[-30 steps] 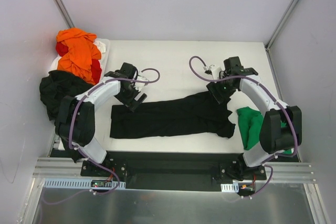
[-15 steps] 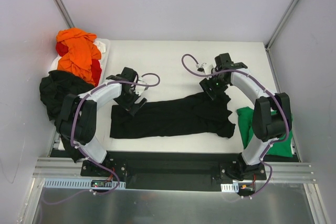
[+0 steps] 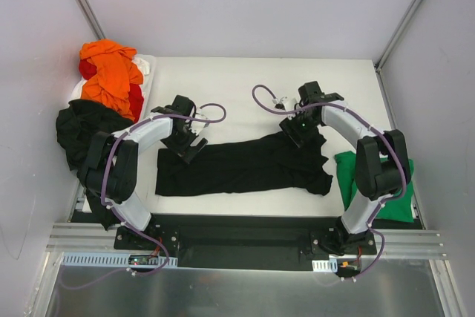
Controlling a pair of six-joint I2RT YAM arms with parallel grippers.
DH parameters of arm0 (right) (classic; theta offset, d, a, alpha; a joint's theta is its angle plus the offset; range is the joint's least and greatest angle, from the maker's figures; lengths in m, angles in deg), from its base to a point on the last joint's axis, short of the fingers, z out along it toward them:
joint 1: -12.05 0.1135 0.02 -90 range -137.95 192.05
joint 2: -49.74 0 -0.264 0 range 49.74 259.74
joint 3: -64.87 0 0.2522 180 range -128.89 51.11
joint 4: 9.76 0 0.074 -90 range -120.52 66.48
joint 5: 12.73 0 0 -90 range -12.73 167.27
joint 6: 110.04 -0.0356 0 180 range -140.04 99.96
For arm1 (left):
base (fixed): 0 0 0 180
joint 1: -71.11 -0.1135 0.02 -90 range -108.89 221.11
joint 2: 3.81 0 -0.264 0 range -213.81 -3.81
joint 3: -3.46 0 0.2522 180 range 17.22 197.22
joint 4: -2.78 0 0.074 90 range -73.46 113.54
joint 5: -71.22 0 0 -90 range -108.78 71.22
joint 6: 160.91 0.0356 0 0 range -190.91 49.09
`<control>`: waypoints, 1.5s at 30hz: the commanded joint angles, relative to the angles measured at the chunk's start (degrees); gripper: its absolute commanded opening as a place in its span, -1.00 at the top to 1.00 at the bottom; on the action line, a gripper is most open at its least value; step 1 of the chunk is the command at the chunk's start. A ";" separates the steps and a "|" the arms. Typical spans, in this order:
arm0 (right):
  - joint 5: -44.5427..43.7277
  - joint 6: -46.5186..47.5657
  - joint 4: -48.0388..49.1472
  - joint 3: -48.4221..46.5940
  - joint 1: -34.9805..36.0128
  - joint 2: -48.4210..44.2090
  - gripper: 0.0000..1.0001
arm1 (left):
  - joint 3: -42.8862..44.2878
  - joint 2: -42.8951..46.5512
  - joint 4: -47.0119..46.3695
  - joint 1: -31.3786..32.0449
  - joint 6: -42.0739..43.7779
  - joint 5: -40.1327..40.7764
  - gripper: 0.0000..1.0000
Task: Fold and stack the t-shirts
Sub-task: Fold the other side of the tshirt into a rectangle
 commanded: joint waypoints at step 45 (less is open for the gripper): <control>-1.91 1.33 -8.98 23.44 16.81 -21.94 0.38 | 0.86 -3.79 -0.34 0.35 -0.20 4.24 -0.84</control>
